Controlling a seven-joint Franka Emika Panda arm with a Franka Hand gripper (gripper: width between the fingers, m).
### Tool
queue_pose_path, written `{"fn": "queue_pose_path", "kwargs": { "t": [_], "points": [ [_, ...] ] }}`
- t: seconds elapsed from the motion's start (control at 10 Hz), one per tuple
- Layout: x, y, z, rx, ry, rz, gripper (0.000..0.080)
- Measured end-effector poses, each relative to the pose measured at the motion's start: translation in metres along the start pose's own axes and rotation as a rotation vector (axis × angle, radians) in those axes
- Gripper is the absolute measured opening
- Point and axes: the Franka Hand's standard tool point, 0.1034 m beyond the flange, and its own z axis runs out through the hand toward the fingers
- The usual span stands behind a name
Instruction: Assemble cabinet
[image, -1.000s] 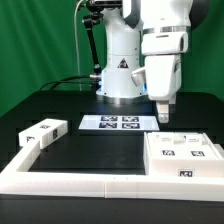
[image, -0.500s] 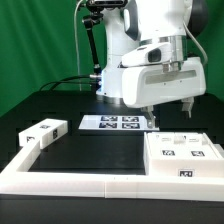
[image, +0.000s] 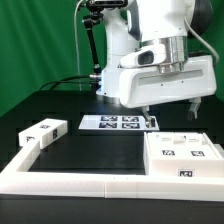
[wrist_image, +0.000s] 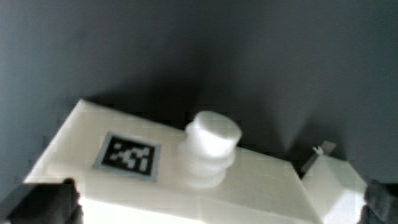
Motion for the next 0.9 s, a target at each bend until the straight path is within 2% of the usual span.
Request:
{"fn": "queue_pose_path", "kwargs": {
  "t": [0.1, 0.3, 0.7, 0.8, 0.9],
  "points": [
    [-0.002, -0.004, 0.002, -0.014, -0.006, 0.068, 0.0797],
    [-0.011, 0.0, 0.011, -0.029, -0.016, 0.168, 0.0797],
    [-0.013, -0.002, 0.013, -0.026, -0.015, 0.181, 0.0797],
    [-0.013, 0.0, 0.015, -0.027, -0.012, 0.166, 0.0797],
    [-0.015, 0.008, 0.024, -0.029, -0.008, 0.16, 0.0797]
  ]
}}
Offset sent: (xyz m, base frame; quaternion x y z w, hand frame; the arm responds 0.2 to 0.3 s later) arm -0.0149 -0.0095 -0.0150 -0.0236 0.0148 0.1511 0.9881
